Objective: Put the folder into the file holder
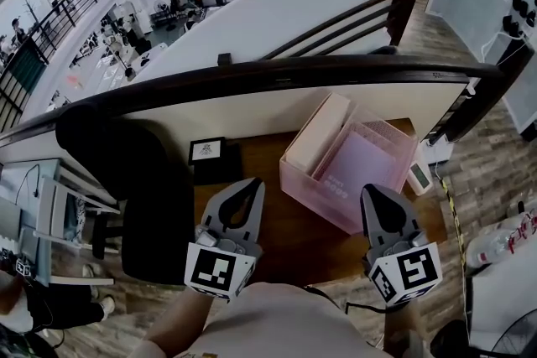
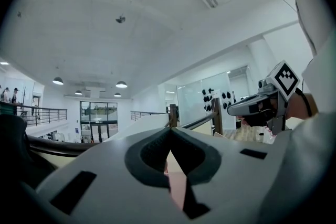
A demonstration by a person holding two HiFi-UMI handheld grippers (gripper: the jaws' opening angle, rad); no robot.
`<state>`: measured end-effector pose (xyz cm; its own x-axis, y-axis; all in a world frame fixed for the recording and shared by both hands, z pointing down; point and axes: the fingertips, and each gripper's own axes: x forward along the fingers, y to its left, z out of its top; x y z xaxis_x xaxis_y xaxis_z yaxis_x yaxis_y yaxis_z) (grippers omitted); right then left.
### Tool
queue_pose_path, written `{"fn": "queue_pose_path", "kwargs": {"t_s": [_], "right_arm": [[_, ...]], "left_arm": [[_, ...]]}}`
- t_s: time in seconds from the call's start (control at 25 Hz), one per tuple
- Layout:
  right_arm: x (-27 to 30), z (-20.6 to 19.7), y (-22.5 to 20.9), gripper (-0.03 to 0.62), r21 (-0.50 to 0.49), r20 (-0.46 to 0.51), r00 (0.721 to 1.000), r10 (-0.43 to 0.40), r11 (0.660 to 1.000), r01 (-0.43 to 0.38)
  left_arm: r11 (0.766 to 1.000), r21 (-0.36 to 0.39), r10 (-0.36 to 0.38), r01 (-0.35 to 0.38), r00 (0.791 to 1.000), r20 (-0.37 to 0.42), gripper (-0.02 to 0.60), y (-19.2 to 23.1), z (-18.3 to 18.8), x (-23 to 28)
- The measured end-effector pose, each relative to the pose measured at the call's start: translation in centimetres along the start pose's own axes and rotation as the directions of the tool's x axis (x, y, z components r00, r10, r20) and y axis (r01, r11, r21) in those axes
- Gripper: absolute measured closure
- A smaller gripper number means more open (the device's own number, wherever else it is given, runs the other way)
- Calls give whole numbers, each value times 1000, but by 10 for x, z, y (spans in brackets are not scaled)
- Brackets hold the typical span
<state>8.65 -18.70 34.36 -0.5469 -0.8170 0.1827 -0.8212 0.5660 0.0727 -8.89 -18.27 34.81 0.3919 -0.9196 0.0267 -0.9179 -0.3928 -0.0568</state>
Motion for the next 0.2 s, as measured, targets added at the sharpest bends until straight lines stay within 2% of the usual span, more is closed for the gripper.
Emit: {"fn": "queue_pose_path", "kwargs": {"t_s": [0.2], "right_arm": [[-8, 3, -3, 591, 26, 59, 997, -45, 999, 44]], "left_arm": [[1000, -8, -13, 13, 1000, -17, 578, -3, -7, -2]]}}
